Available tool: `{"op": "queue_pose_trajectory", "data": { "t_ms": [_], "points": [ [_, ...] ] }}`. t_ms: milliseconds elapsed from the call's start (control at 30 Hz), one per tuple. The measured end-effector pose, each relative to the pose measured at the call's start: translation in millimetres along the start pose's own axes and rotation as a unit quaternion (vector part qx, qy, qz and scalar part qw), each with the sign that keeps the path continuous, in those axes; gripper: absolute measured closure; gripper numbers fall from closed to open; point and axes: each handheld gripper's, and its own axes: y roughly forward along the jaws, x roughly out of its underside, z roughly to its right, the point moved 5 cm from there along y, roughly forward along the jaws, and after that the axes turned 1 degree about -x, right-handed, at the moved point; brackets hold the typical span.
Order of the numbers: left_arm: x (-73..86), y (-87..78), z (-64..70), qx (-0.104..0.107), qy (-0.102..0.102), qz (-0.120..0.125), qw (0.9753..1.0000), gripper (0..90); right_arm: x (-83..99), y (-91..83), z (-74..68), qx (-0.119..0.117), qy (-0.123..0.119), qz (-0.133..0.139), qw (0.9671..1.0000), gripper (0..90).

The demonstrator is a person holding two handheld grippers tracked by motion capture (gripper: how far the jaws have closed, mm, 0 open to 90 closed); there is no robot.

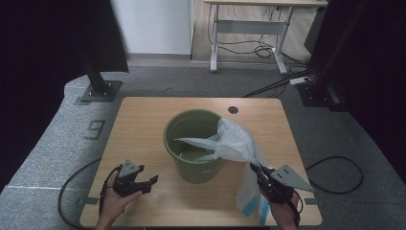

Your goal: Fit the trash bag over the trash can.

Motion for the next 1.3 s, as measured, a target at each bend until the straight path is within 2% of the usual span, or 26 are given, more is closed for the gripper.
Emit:
{"op": "queue_pose_trajectory", "data": {
  "t_ms": [167, 233, 267, 367, 667, 867, 1000, 1167, 1300],
  "points": [
    [-22.0, -24.7, 8.7, 0.012, 0.016, 0.031, 0.9993, 29.4, -12.0, -0.1, 3.8, -0.006, -0.004, 0.013, 0.9999, 87.6],
    [-37.4, -39.3, 20.2, 0.023, 0.028, 0.056, 0.9977, 30.0, -21.6, 2.4, 4.0, -0.008, -0.010, 0.015, 0.9998, 87.7],
    [-37.4, -39.3, 20.2, 0.023, 0.028, 0.056, 0.9977, 30.0, -21.6, 2.4, 4.0, -0.008, -0.010, 0.015, 0.9998, 87.7],
    [-52.6, -45.2, 34.5, 0.035, 0.045, 0.072, 0.9958, 29.7, -33.3, 6.6, 2.0, -0.010, -0.020, 0.017, 0.9996, 87.7],
    [-89.9, -48.4, 59.4, 0.048, 0.083, 0.093, 0.9910, 29.4, -63.5, 14.5, -13.9, -0.028, -0.043, 0.030, 0.9982, 87.8],
    [-102.8, -44.3, 67.3, 0.050, 0.102, 0.094, 0.9891, 30.8, -68.5, 16.1, -17.5, -0.034, -0.045, 0.033, 0.9978, 87.7],
    [-112.1, -42.3, 70.4, 0.048, 0.106, 0.106, 0.9876, 32.8, -66.2, 15.4, -16.7, -0.035, -0.045, 0.028, 0.9980, 87.7],
    [-119.6, -40.9, 71.3, 0.045, 0.108, 0.115, 0.9864, 34.7, -63.2, 14.6, -8.9, -0.029, -0.038, 0.013, 0.9988, 87.7],
    [-123.8, -37.8, 75.3, 0.051, 0.115, 0.112, 0.9856, 38.5, -63.5, 15.9, -9.9, -0.031, -0.038, 0.008, 0.9987, 87.7]
  ]
}}
